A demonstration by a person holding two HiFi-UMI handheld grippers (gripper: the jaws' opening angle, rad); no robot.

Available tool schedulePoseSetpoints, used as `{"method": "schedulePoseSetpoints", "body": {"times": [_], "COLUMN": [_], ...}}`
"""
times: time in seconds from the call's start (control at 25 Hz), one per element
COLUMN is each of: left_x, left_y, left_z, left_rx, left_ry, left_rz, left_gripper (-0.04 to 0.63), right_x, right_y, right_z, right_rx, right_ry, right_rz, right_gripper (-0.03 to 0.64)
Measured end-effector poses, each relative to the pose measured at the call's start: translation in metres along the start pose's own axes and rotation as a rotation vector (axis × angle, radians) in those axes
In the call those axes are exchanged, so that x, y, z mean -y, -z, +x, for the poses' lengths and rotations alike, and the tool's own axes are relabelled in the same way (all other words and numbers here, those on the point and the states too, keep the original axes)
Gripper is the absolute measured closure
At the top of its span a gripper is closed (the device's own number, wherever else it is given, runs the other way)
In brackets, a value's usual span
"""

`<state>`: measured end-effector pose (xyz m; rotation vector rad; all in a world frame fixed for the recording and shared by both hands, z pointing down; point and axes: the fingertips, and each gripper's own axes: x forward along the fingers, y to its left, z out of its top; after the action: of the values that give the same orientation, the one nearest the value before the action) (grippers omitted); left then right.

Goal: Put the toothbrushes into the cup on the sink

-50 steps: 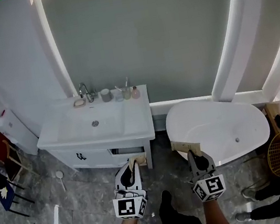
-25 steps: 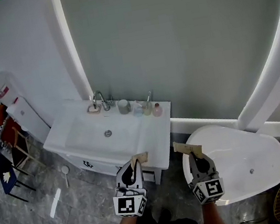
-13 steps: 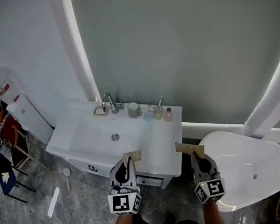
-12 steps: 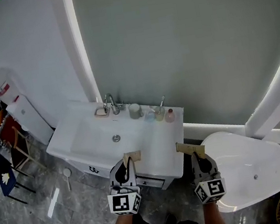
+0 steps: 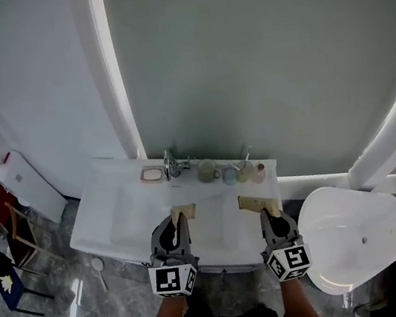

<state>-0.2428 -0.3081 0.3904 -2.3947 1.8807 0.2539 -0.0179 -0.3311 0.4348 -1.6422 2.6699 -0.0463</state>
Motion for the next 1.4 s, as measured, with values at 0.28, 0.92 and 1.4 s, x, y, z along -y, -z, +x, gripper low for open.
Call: {"method": "schedulePoseSetpoints", "body": {"times": [0.28, 0.92, 1.4], "left_x": [-0.070, -0.070, -0.076], "left_y": [-0.006, 0.057, 0.139], "left_z": [0.046, 0.138, 0.201], "left_rx": [0.018, -0.005, -0.008], "left_ry": [0.069, 0.127, 0.127], "left_rz": [-0.001, -0.016, -0.017], "left_gripper": [0.552, 0.552, 0.552], "right_x": [-0.040, -0.009, 0.019], "right_y": [-0.006, 0.024, 0.095], "right_z": [0.079, 0.179, 0.259], "right_rx": [-0.003, -0.035, -0.068], "right_ry": [0.030, 0.023, -0.005], "right_rz": [-0.008, -0.012, -0.005], "right_gripper": [0.571, 0.571, 0.571]}}
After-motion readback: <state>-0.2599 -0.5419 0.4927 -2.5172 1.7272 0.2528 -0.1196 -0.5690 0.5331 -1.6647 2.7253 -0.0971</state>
